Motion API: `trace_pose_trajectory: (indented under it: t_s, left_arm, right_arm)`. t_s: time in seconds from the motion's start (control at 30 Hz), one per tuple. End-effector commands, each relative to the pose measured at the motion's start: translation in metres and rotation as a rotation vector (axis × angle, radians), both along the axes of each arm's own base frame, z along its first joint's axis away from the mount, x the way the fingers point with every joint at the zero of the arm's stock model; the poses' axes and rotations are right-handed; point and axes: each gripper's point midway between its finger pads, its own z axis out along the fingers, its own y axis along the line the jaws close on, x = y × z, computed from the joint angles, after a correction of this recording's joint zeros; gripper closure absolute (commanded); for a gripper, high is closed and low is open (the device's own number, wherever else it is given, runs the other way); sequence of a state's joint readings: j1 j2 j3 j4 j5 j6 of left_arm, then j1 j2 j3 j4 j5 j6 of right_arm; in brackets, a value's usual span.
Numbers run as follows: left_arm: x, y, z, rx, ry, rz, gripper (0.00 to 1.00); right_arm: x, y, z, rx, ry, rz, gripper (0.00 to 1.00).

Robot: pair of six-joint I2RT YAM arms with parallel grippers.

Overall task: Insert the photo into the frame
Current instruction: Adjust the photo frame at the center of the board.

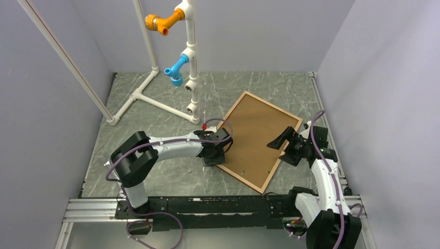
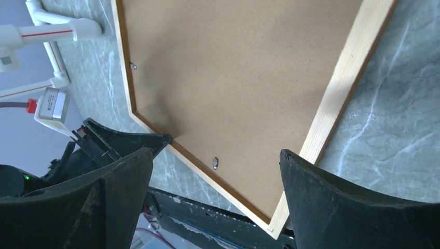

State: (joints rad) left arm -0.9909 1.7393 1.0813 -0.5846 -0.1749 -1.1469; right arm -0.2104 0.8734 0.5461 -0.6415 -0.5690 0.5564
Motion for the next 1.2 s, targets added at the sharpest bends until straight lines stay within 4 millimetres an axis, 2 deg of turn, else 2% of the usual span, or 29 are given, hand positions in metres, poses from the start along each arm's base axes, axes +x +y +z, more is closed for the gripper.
trace_pose_trajectory:
  t_s: [0.0, 0.27, 0.37, 0.43, 0.5, 0.57, 0.63, 0.73, 0.8, 0.9, 1.07, 1.17]
  left_arm:
    - [0.026, -0.014, 0.008, 0.028, -0.073, -0.029, 0.53]
    - [0.067, -0.034, 0.009, 0.121, -0.145, -0.171, 0.70]
    - [0.097, -0.030, 0.009, 0.192, -0.186, -0.202, 0.72]
    - [0.122, -0.024, 0.017, 0.240, -0.218, -0.217, 0.72]
    - [0.145, -0.022, 0.025, 0.298, -0.254, -0.242, 0.68]
    - [0.159, -0.018, 0.031, 0.345, -0.269, -0.267, 0.59]
    - [0.165, -0.015, 0.035, 0.354, -0.259, -0.286, 0.42]
    - [0.159, -0.019, 0.044, 0.296, -0.258, -0.295, 0.17]
    - [0.145, -0.024, 0.049, 0.215, -0.233, -0.292, 0.10]
    - [0.120, -0.032, 0.058, 0.093, -0.195, -0.271, 0.09]
    - [0.070, -0.048, 0.051, -0.047, -0.119, -0.229, 0.12]
    - [0.048, -0.058, 0.045, -0.097, -0.080, -0.208, 0.13]
  right_arm:
    - [0.007, -0.009, 0.022, -0.067, -0.051, -0.003, 0.06]
    - [0.012, -0.015, 0.029, -0.104, -0.065, -0.008, 0.06]
    - [0.013, -0.017, 0.028, -0.115, -0.060, -0.010, 0.06]
    - [0.013, -0.018, 0.027, -0.121, -0.055, -0.006, 0.06]
    - [0.013, -0.018, 0.025, -0.123, -0.051, -0.004, 0.06]
    - [0.014, -0.018, 0.023, -0.122, -0.047, -0.004, 0.06]
    - [0.014, -0.017, 0.021, -0.115, -0.045, -0.002, 0.06]
    - [0.014, -0.016, 0.020, -0.107, -0.047, -0.002, 0.06]
    - [0.013, -0.015, 0.019, -0.101, -0.046, -0.002, 0.06]
    - [0.012, -0.014, 0.020, -0.101, -0.047, 0.000, 0.06]
    - [0.011, -0.014, 0.022, -0.098, -0.054, 0.001, 0.06]
    - [0.010, -0.012, 0.023, -0.094, -0.055, 0.005, 0.06]
